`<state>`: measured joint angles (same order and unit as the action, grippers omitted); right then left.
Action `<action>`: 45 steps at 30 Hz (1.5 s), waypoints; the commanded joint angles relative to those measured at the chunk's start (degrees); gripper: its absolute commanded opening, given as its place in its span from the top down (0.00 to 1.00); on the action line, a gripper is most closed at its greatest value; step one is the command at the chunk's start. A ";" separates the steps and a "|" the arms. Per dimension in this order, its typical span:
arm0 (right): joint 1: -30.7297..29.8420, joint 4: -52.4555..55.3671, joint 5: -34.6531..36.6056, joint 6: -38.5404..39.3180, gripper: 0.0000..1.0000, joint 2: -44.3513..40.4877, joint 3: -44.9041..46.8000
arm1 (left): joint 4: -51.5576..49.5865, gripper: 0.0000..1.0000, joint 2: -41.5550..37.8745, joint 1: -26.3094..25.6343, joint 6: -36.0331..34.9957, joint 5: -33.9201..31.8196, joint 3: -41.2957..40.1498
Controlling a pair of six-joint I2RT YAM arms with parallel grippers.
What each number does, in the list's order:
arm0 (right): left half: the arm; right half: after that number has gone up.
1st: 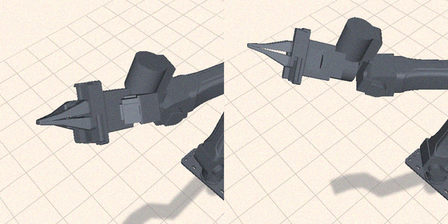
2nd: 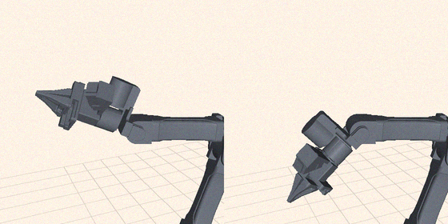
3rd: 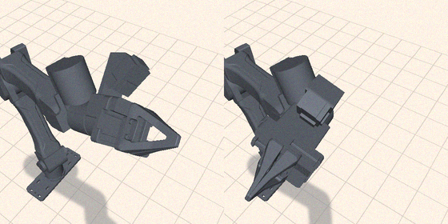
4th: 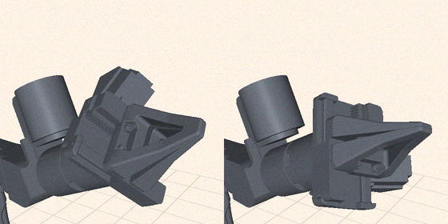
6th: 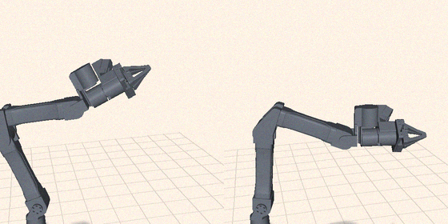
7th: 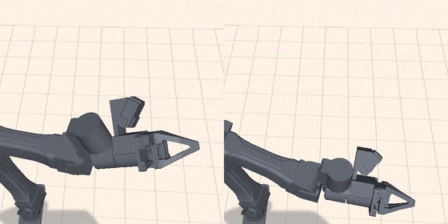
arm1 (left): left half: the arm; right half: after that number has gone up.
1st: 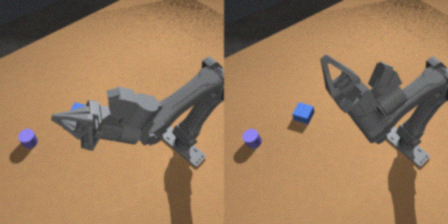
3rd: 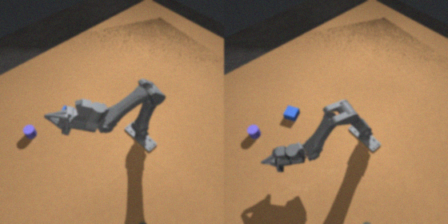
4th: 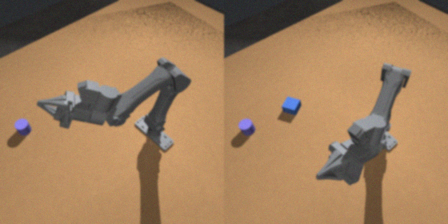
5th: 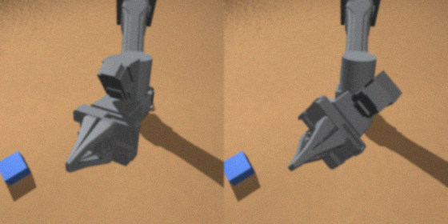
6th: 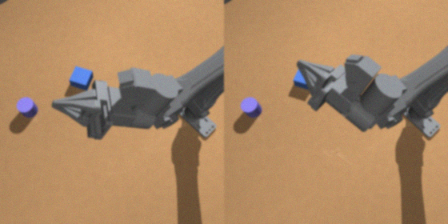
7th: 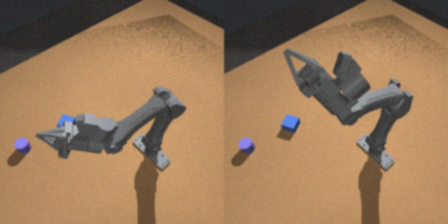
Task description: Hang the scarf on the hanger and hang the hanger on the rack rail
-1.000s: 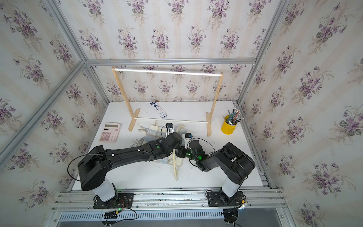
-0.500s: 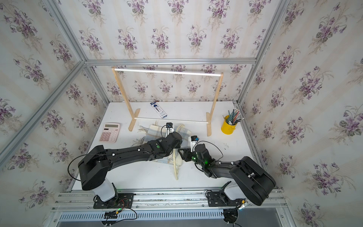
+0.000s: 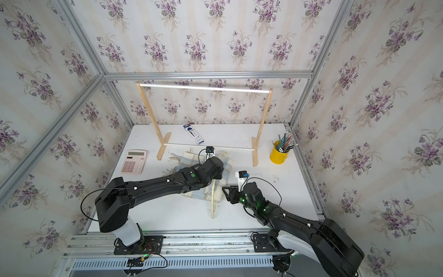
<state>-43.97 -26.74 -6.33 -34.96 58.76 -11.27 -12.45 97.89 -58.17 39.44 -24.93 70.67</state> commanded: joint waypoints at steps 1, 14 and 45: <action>-4.05 3.25 3.38 -0.12 0.45 -0.52 -2.63 | -0.71 1.00 0.11 -0.03 -1.71 0.01 1.47; -17.47 24.35 27.36 -7.59 0.50 -2.64 -12.36 | -9.67 1.00 8.12 -0.02 1.00 -5.09 11.36; -33.09 39.75 57.80 -24.12 0.57 23.98 -31.15 | -13.17 1.00 8.55 -0.01 3.76 -4.21 12.33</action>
<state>-76.93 11.31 48.21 -58.50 82.59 -41.93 -24.18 106.74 -58.19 42.76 -30.17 83.40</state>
